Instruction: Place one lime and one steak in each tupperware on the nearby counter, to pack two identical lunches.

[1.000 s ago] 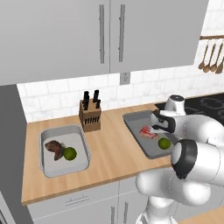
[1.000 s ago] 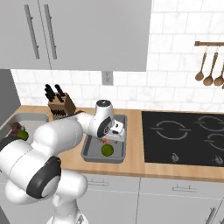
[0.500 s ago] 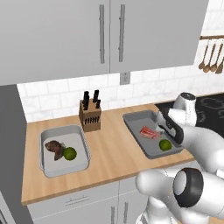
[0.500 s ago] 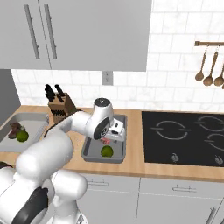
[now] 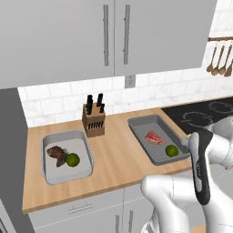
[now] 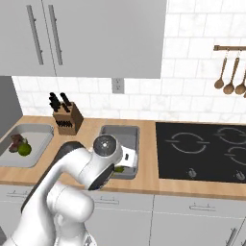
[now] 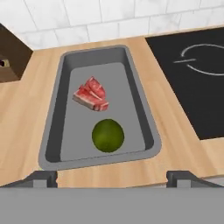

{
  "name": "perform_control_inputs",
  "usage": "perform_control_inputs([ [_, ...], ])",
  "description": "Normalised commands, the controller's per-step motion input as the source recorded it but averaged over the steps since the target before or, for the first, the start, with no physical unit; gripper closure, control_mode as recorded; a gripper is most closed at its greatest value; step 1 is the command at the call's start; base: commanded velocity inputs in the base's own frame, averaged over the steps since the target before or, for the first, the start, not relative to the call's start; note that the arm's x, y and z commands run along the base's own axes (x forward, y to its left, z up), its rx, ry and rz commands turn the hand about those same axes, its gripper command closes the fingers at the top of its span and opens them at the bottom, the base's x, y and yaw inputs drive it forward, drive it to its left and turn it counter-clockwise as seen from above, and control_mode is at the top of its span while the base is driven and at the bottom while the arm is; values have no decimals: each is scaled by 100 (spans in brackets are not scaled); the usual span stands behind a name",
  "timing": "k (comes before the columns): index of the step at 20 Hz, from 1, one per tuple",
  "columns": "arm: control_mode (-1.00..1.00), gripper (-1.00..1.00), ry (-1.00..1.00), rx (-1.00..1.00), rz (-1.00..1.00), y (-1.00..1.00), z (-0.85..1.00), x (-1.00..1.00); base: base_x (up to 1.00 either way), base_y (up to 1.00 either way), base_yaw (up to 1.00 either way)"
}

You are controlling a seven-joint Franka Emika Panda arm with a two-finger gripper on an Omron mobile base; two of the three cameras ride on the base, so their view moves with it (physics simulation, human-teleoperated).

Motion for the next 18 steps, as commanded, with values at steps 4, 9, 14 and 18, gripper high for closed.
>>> perform_control_inputs([
  [4,-100,-100,-30,8,0,-25,96,-98,0,0,0],
  [9,-100,-100,-11,11,0,-18,100,-57,0,0,0],
  [14,-100,-100,-18,8,-2,-21,40,-36,0,0,0],
  [18,-100,-100,-18,19,0,-40,0,-50,0,0,0],
])
